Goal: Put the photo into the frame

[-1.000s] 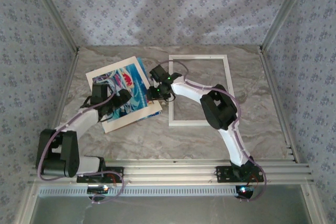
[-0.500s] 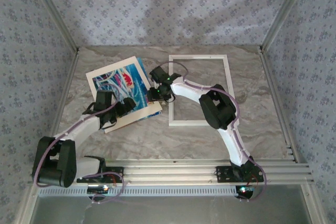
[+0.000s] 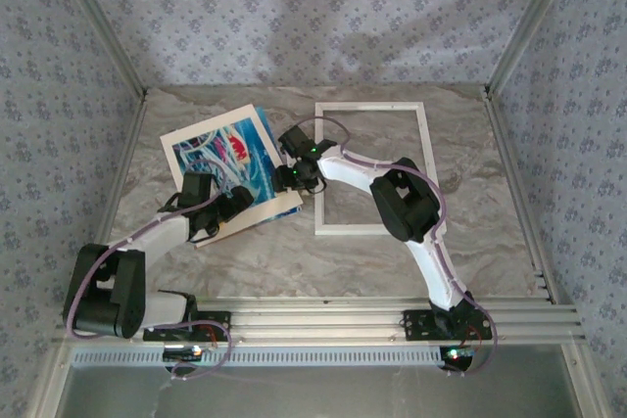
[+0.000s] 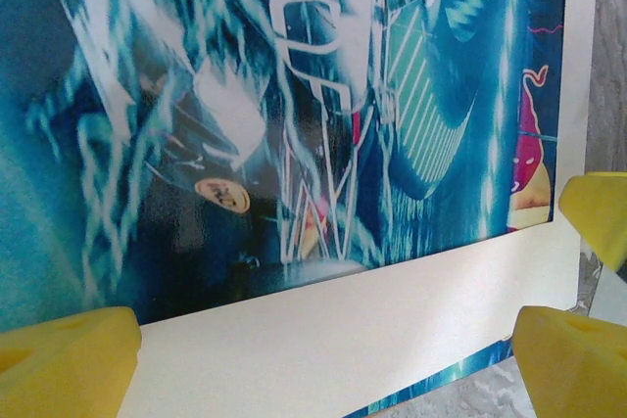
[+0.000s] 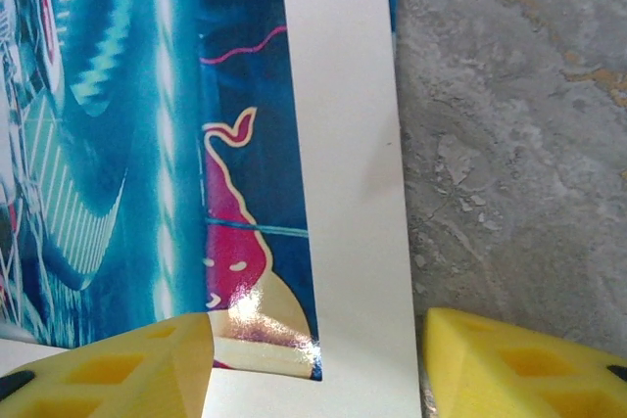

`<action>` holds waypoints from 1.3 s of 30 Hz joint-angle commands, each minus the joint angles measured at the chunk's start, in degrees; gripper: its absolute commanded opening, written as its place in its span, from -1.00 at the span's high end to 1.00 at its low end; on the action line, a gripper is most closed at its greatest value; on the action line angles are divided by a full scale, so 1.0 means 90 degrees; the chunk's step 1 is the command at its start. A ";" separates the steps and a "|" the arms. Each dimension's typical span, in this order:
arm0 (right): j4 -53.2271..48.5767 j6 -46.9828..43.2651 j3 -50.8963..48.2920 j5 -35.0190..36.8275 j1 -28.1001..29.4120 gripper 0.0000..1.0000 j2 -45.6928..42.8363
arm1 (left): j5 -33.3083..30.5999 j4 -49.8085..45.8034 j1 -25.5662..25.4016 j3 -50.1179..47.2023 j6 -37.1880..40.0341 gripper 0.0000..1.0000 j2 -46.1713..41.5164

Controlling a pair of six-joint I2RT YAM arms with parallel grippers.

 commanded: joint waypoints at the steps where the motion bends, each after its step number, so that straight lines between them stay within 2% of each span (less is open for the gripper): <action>1: -0.0184 -0.0128 -0.0128 0.0025 0.0068 -0.22 0.0153 | -0.0119 -0.0012 -0.0030 -0.0184 0.0026 -0.97 0.0172; 4: 0.0030 -0.0135 -0.0266 -0.0730 0.0061 -0.20 0.0157 | -0.0116 0.0047 -0.0027 -0.0203 0.0007 -0.97 0.0201; 17: 0.2409 0.0611 -0.1451 -0.2157 -0.0411 -0.14 -0.0840 | -0.0163 0.0077 -0.0027 -0.0223 0.0030 -0.97 0.0260; 23: 0.2733 0.0793 -0.1727 -0.2210 -0.0417 -0.07 -0.0899 | -0.0195 0.0096 -0.0030 -0.0247 0.0043 -0.97 0.0270; 30: 0.3466 0.0894 -0.2136 -0.2413 -0.0458 -0.07 -0.1168 | -0.0198 0.0085 -0.0027 -0.0205 0.0065 -0.97 0.0324; 33: 0.3934 0.1226 -0.2238 -0.2738 -0.0524 -0.14 -0.1214 | -0.0183 0.0078 -0.0028 -0.0189 0.0070 -0.97 0.0357; 38: 0.4259 0.1485 -0.2384 -0.2948 -0.0553 -0.36 -0.1294 | -0.0181 0.0057 -0.0027 -0.0145 0.0068 -0.97 0.0338; 39: 0.4325 0.1539 -0.2455 -0.2967 -0.0554 -0.47 -0.1333 | -0.0184 0.0052 -0.0032 -0.0142 0.0070 -0.97 0.0338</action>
